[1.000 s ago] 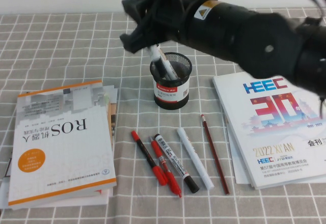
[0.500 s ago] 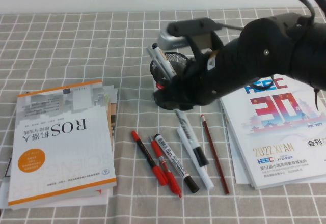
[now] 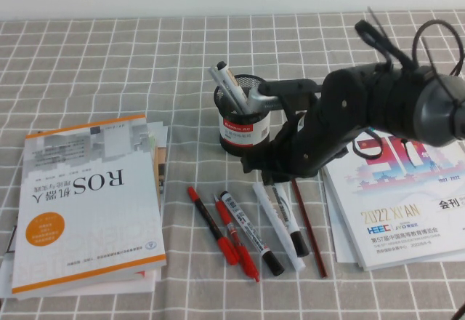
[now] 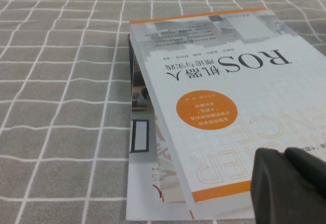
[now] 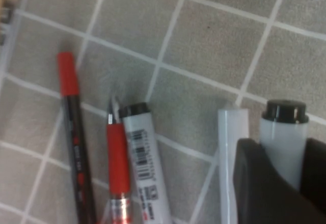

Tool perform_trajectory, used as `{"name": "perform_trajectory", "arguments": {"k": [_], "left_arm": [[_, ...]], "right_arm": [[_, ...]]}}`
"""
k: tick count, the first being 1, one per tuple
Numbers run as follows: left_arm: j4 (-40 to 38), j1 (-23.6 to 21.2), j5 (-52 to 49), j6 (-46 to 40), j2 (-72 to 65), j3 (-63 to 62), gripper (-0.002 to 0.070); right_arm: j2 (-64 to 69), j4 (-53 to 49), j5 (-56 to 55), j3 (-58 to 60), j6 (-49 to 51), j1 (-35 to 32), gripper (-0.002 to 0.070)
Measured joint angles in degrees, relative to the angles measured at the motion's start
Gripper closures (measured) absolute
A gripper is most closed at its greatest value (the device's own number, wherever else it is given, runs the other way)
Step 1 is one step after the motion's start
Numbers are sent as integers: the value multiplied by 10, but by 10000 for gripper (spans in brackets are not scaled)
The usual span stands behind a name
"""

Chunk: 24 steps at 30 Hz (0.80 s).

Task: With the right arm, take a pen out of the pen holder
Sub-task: 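Take a marker out of the pen holder and lay it on the table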

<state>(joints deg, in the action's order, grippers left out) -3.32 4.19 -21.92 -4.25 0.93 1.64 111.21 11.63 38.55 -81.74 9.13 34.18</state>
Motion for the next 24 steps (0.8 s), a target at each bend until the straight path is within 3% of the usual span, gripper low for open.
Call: {"name": "perform_trajectory", "arguments": {"k": [24], "left_arm": [[0, 0, 0, 0, 0, 0, 678]], "right_arm": [[38, 6, -26, 0, 1, -10, 568]]}}
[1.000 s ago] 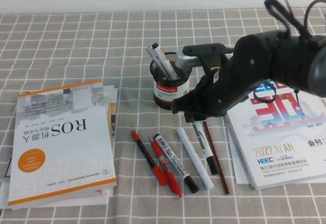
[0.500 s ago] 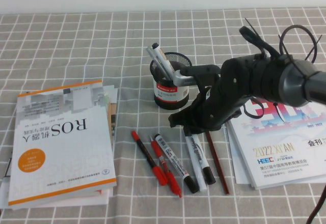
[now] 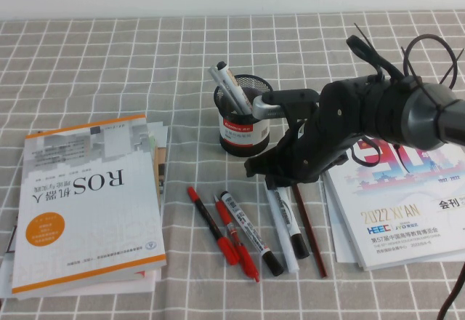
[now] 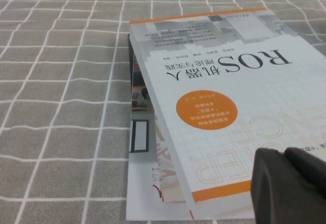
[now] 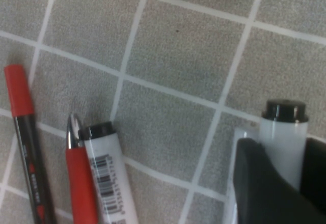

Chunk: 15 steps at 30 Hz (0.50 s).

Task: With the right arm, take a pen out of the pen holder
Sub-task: 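Take a marker out of the pen holder and lay it on the table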

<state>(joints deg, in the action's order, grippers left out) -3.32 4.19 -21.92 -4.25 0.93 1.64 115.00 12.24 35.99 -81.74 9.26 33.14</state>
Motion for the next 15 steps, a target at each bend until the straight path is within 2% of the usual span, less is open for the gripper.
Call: {"name": "perform_trajectory", "arguments": {"k": [4, 11, 15], "left_arm": [[0, 0, 0, 0, 0, 0, 678], [0, 0, 0, 0, 0, 0, 678], [0, 0, 0, 0, 0, 0, 678]], "right_arm": [[0, 0, -1, 0, 1, 0, 549], [0, -1, -1, 0, 10, 0, 410], [0, -4, -1, 0, 12, 0, 384]]}}
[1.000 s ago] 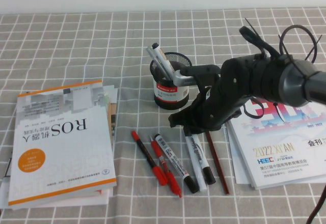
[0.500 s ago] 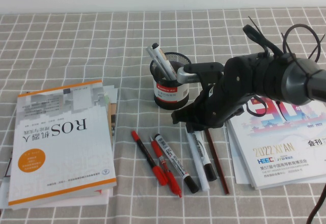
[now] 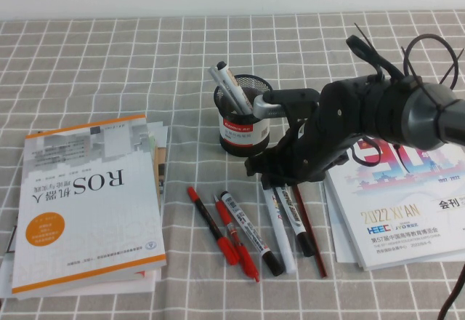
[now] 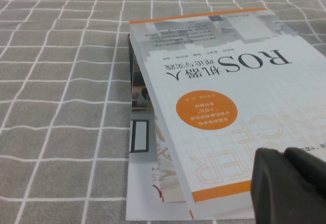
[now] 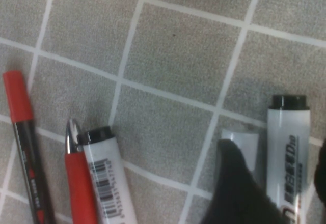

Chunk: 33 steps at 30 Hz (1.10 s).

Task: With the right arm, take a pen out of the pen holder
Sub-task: 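Take a marker out of the pen holder and lay it on the table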

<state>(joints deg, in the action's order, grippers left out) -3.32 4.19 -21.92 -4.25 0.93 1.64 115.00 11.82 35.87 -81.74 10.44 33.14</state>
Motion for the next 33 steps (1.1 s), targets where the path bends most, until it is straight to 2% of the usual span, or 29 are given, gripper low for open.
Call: {"name": "perform_trajectory", "arguments": {"k": [6, 9, 10, 12, 15, 26, 33], "left_arm": [[0, 0, 0, 0, 0, 0, 678], [0, 0, 0, 0, 0, 0, 678], [0, 0, 0, 0, 0, 0, 678], [0, 0, 0, 0, 0, 0, 678], [0, 0, 0, 0, 0, 0, 678], [0, 0, 0, 0, 0, 0, 678], [0, 0, 0, 0, 0, 0, 678]], "right_arm": [[-48, -33, 18, 0, 0, 4, 392], [-112, -65, 28, 5, 0, 18, 475], [-144, -75, 32, 13, 0, 25, 534], [-192, -85, 38, 26, 0, 35, 609], [-268, -94, 62, 54, 0, 43, 666], [-499, -104, 165, 195, -8, 43, 688], [-564, -94, 281, 216, -8, 43, 688]]}}
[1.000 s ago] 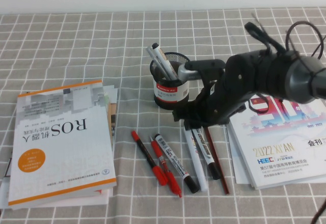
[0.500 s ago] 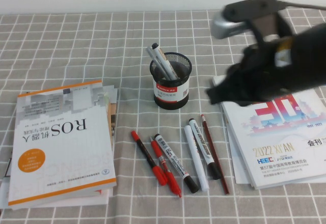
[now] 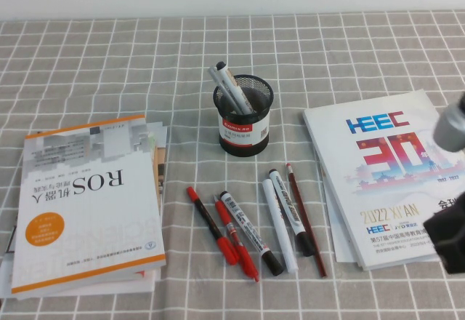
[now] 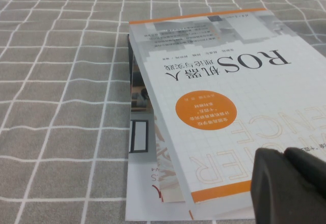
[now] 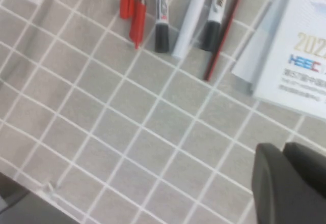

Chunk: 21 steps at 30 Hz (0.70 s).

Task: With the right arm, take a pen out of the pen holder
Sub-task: 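Take a marker out of the pen holder and lay it on the table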

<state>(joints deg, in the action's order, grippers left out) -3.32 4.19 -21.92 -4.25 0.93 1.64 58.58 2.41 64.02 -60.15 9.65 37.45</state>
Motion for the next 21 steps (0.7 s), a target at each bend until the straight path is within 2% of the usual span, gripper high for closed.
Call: {"name": "perform_trajectory", "arguments": {"k": [6, 9, 12, 21], "left_arm": [[0, 0, 0, 0, 0, 0, 678], [0, 0, 0, 0, 0, 0, 678], [0, 0, 0, 0, 0, 0, 678], [0, 0, 0, 0, 0, 0, 678]], "right_arm": [[-18, -38, 10, 0, 0, 0, 688], [-21, -67, -41, 21, 0, -3, 688], [-48, -77, -144, 87, -1, -38, 688], [-262, -74, -493, 436, -2, -234, 689]]}}
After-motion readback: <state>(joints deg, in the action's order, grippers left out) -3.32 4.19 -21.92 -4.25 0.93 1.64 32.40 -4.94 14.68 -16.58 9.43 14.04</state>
